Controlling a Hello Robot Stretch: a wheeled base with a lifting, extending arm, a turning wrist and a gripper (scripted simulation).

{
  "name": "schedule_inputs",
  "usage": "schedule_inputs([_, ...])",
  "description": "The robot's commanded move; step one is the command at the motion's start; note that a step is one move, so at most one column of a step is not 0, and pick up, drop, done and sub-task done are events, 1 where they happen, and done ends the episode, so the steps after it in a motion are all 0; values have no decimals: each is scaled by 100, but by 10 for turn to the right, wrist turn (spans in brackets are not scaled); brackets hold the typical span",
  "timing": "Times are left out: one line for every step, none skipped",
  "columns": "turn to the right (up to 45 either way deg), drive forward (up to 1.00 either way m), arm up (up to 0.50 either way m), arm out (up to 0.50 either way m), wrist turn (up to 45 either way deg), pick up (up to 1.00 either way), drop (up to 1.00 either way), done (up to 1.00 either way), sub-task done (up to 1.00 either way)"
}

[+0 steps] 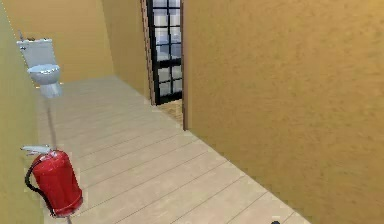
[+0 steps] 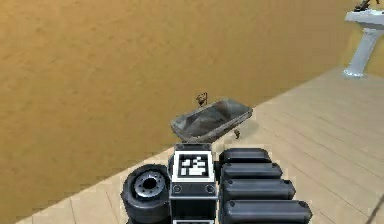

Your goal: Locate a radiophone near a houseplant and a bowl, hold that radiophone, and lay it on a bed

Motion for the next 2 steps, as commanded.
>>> schedule_inputs([-30, 0, 0, 0, 0, 0, 0, 0, 0])
schedule_inputs([0, 100, 0, 0, 0, 0, 0, 0, 0])
